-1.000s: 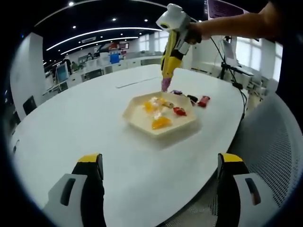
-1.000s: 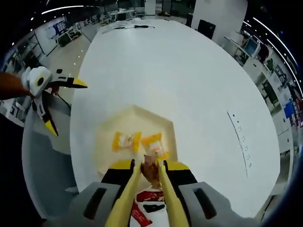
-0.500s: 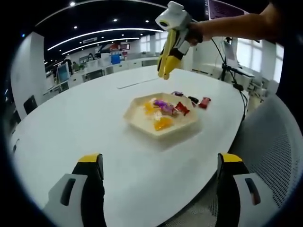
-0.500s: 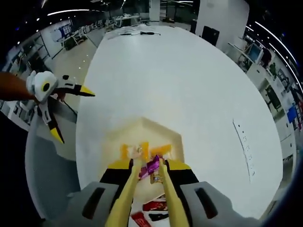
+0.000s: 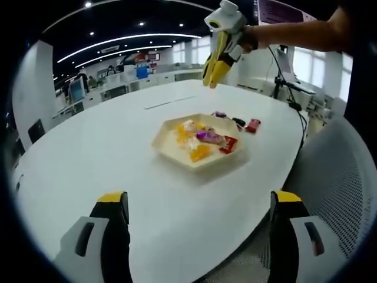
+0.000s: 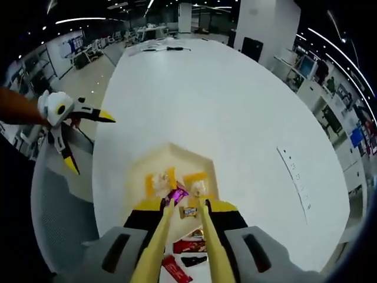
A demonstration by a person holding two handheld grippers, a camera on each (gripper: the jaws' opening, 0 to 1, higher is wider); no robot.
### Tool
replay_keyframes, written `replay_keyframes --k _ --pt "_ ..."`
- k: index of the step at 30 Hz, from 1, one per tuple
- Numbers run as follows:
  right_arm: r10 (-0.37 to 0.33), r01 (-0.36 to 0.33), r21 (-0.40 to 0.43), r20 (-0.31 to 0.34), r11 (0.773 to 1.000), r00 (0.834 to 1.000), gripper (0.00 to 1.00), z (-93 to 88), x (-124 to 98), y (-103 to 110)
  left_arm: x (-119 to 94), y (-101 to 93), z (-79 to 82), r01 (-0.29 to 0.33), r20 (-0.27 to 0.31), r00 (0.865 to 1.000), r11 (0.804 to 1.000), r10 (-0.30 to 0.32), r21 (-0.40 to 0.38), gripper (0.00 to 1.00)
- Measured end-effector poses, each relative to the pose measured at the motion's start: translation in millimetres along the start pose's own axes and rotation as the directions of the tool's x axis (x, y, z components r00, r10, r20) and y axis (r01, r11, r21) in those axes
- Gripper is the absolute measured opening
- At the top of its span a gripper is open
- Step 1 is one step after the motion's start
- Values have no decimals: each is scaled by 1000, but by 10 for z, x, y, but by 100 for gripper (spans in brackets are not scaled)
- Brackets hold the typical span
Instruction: Place the target food into the container with the food tongs after gripping and lifting it, then release it inside without dropping or visibly crushing the food.
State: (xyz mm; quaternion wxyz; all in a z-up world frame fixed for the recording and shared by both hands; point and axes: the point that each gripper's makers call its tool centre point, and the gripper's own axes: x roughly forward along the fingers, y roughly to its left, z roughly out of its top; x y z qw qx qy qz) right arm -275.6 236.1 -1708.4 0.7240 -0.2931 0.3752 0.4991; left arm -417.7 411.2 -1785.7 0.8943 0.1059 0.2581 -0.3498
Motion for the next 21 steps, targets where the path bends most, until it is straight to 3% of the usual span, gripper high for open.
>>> replay_keyframes --k 11,21 --pt "-61 60 59 14 996 998 26 -380 -322 -162 19 -21 -55 12 -26 1000 1000 -12 8 96" --pt "-103 99 138 27 985 994 27 -645 -453 -279 28 -45 -62 17 -31 999 1000 -16 12 96"
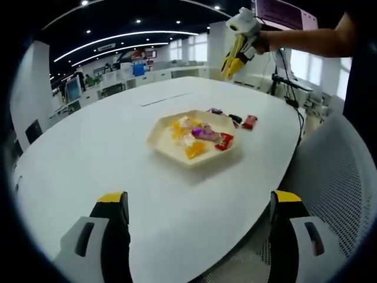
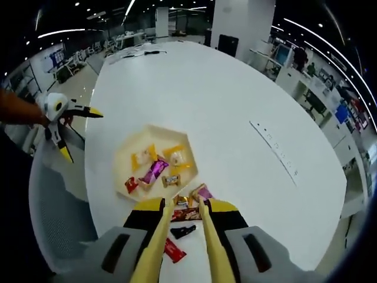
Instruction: Place the target food into the container with the food tongs after gripping and lifting it, then release it inside without dropping or visibly crushing the food.
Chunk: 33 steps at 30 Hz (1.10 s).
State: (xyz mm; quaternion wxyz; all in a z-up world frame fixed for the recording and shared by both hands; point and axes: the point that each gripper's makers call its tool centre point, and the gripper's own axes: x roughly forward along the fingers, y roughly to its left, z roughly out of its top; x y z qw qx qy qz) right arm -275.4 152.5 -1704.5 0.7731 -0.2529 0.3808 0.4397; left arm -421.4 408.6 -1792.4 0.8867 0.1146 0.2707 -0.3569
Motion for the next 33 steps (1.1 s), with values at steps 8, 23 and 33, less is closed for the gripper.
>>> replay_keyframes --k 8,23,33 --pt "-16 17 45 -16 999 1000 27 -311 -59 -20 23 -42 -1 11 -8 1000 1000 -11 7 96" --pt "-51 53 91 -27 994 998 27 -550 -228 -133 36 -53 -28 17 -17 1000 1000 -17 13 96" --pt "-57 58 94 -11 994 998 27 -521 -259 -135 51 -79 -52 28 -31 999 1000 -28 12 97"
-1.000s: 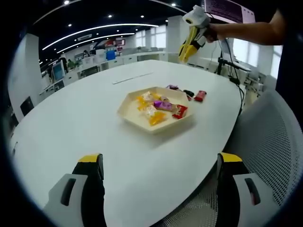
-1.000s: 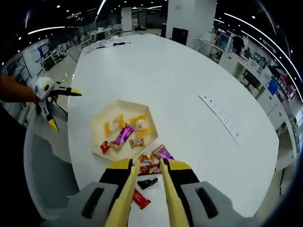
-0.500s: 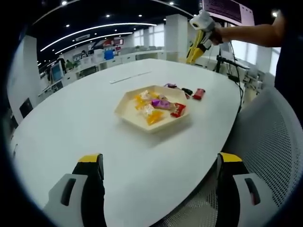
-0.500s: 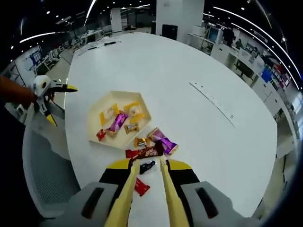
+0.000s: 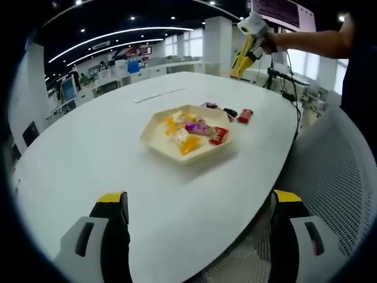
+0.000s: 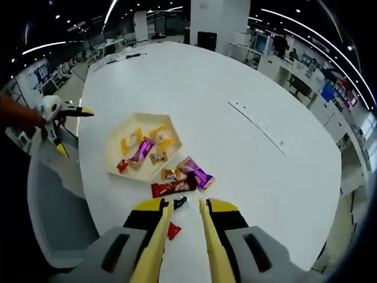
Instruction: Place the target food into the container with the food tongs after gripping and lifting it, then release it inside without dropping or visibly crushing the food.
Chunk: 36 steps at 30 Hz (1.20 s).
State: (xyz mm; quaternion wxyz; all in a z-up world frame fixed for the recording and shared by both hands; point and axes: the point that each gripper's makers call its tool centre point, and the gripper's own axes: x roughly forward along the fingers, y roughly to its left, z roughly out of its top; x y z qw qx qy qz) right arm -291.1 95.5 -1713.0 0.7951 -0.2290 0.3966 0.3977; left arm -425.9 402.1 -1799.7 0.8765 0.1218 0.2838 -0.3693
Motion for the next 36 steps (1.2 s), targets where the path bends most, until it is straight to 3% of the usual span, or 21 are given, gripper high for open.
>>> replay_keyframes --k 16,21,28,36 --pt "-3 2 -60 -9 998 1000 27 19 107 -57 -48 30 131 -12 64 998 1000 13 -25 99" --pt "-2 1 -29 -12 1000 1000 28 -69 237 -30 -48 62 130 -25 70 997 999 27 -24 99" --pt "-89 88 57 26 994 996 28 -224 509 -62 -59 73 147 -32 75 997 999 34 -31 99" --pt "-83 78 116 39 990 996 28 -294 703 20 -56 84 143 -29 77 997 999 32 -41 99"
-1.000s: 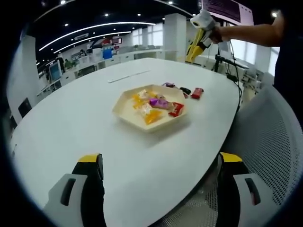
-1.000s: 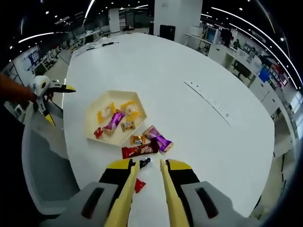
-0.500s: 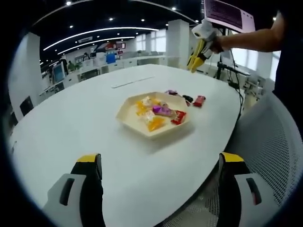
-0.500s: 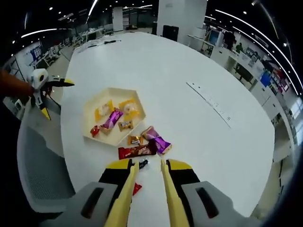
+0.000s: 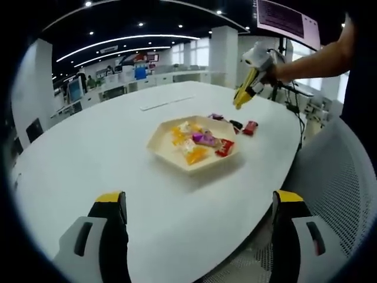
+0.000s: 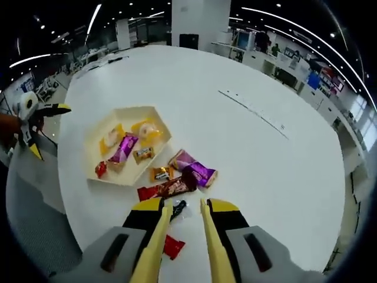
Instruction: Place the target food into the container with the food tongs after gripping and lifting it, then release it inside without dropping or visibly crushing the food.
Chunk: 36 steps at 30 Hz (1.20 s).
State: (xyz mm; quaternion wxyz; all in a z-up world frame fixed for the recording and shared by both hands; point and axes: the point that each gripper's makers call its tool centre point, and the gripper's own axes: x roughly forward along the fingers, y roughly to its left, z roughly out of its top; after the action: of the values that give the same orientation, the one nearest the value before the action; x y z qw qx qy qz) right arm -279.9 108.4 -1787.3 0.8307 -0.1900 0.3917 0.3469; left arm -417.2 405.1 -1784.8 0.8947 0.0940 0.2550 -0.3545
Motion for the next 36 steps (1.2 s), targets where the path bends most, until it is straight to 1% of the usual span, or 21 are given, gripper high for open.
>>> replay_keyframes --k 4,6,8,10,12,13,16,17,18,19,20,22,24,26,27,29,30,31,34,36 --pt "4 -4 2 -19 1000 1000 27 -56 90 38 2 8 -5 -5 -2 1000 1000 5 5 99" --pt "12 -12 23 -32 1000 999 27 -93 130 50 -2 15 2 -9 1 1000 1000 9 3 99" --pt "-3 3 14 -31 1000 1000 27 -103 155 32 -5 18 6 -10 2 1000 1000 10 -1 99" --pt "5 -3 51 -51 999 999 27 -146 202 25 -3 18 7 -10 5 1000 1000 10 3 99" --pt "0 2 44 -53 999 999 27 -159 237 16 -2 29 2 -15 2 1000 1000 15 3 99" --pt "5 -1 50 -66 999 998 27 -184 261 24 -6 32 14 -17 7 1000 1000 17 -1 99" --pt "8 -4 51 -78 999 997 27 -208 292 54 -6 50 16 -20 12 1000 1000 20 -11 99" --pt "8 -3 53 -89 999 996 27 -232 305 65 -6 35 32 -12 20 1000 1000 13 -21 99" --pt "2 2 48 -90 999 996 27 -242 313 62 -5 20 37 -4 23 1000 1000 5 -31 99" --pt "6 -2 58 -80 998 997 27 -226 309 65 -6 23 40 -5 25 1000 1000 6 -30 99" --pt "-1 7 71 -83 997 997 27 -232 309 50 -7 31 50 -8 30 1000 999 9 -31 99" --pt "0 6 68 -86 998 996 27 -229 310 52 -13 44 70 -4 43 999 998 7 -64 99" --pt "-4 10 67 -88 998 996 28 -231 303 52 -13 51 72 -4 48 999 998 7 -64 99" --pt "13 -6 84 -82 996 997 28 -222 289 100 -16 19 116 9 70 998 998 -4 -65 99" --pt "12 -5 77 -84 997 996 28 -231 289 129 -23 4 151 14 88 996 998 -9 -56 99" --pt "9 -3 67 -99 998 995 28 -265 302 160 -24 8 152 12 88 996 998 -8 -54 99" --pt "18 -11 74 -100 997 995 28 -274 318 185 -22 4 148 17 88 996 998 -11 -59 99" --pt "9 -2 69 -96 998 995 28 -269 321 173 -20 4 147 18 91 996 998 -13 -58 99" --pt "16 -5 96 -109 995 994 27 -275 324 154 -18 0 147 21 92 996 998 -16 -57 99" --pt "21 -2 139 -136 990 990 27 -310 309 125 -23 -1 157 19 95 995 998 -13 -56 99"
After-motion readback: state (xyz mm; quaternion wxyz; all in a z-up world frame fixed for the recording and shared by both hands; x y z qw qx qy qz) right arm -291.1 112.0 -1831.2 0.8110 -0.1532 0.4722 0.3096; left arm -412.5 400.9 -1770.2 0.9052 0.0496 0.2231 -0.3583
